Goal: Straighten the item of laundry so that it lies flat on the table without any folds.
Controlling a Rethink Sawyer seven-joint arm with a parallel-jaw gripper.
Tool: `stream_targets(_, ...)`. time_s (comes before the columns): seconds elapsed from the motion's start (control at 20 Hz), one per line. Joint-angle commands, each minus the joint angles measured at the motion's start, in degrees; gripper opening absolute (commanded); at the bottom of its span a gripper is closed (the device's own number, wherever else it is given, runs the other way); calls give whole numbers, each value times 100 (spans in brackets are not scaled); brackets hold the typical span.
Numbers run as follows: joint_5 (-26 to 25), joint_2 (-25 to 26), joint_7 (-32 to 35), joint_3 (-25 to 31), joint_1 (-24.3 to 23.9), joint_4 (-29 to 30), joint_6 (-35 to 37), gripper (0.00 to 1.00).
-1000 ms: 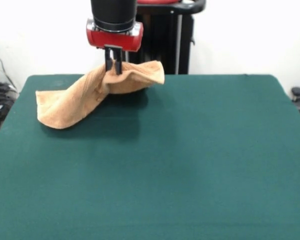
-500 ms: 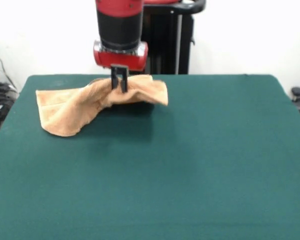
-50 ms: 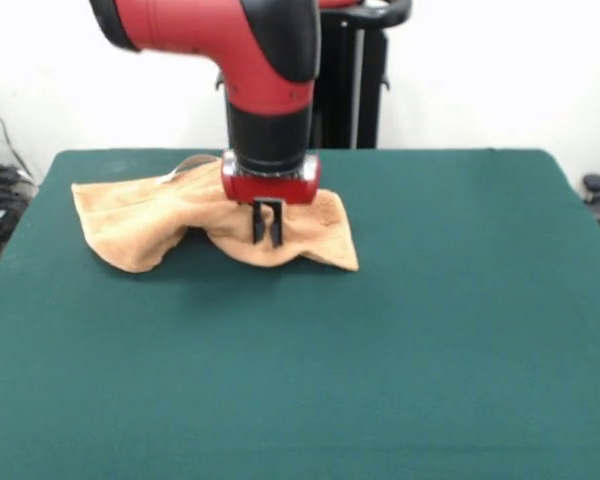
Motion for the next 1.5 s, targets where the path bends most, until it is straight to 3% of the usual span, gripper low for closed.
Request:
stream_targets(0.05, 103, 682, 959, 117, 213, -96, -425, 0)
stream_targets(0.25, 49, 373, 788, 47, 67, 182, -277, 0)
stream_targets(0.45, 110, -467, 850, -17, -16, 1098, 9, 0)
stream_targets(0.7, 334, -823, 1278, 52, 134, 1918, -192, 0)
stream_targets(1.05, 618, -777, 1569, 41, 473, 2098, -477, 0)
stream_targets(1.5, 1027, -295, 1839, -63, 961, 2045, -1044, 0)
